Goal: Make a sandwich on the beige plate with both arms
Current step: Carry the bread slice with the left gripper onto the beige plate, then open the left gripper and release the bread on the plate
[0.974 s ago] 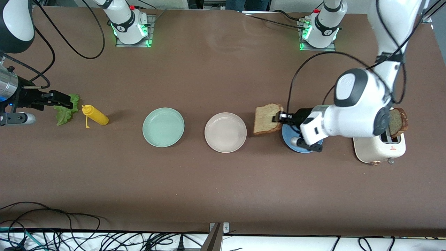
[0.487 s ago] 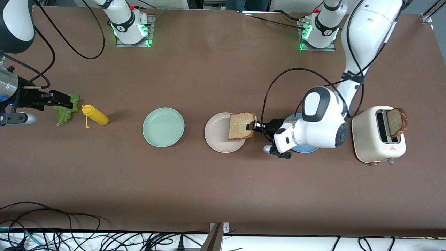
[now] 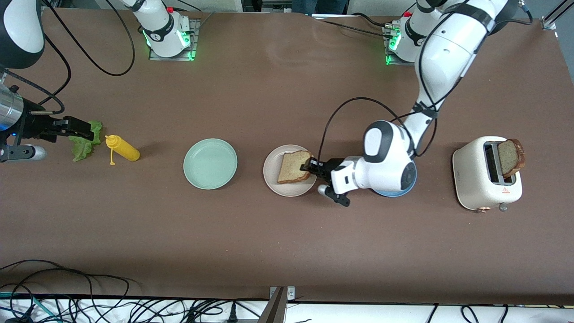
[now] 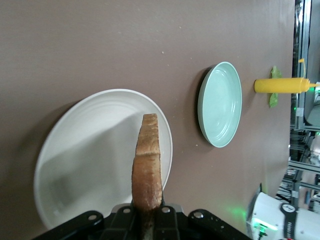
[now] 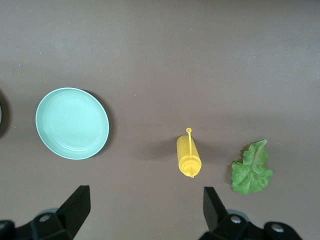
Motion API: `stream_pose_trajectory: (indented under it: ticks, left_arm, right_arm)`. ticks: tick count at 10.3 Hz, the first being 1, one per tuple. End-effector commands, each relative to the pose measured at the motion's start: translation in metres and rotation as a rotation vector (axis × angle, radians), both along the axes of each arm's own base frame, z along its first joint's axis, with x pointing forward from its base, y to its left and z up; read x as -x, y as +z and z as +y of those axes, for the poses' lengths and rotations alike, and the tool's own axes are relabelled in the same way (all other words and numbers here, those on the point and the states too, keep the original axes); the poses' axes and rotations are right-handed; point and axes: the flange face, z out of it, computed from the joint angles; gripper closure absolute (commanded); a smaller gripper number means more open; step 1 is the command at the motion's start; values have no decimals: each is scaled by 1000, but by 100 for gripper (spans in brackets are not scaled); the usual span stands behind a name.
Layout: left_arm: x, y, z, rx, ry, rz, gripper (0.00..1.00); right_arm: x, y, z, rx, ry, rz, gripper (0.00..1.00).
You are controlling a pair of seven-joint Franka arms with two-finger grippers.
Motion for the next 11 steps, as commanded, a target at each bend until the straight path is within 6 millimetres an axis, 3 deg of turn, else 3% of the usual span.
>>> stream_pose_trajectory:
  ticks: [1,2,3,4,7,10,11]
  left_arm:
    - [1,-16,-2,40,-29,-34,100]
    - [2,-23,-1,59,-30,-30,100]
    - [3,-27,-1,66,-22,-20,80]
    - [3,-30,0,67,-20,-15,1]
    - [2,-29,12,52,-24,-11,0]
    - [-3,-3,47,-46,-90,-62,0]
    - [-5,6,58,-65,-111,-57,0]
  right_arm:
    - [1,3,1,-17,0,-1,0]
    - [1,4,0,-19,-5,-2,0]
    - [1,4,-2,-19,-8,-4,0]
    - [1,4,-2,-17,-7,-5,0]
    - [-3,-3,-3,-18,-13,-4,0]
    - [-9,-20,-7,-10,22,20,0]
    - [-13,-31,-16,-16,58,34,0]
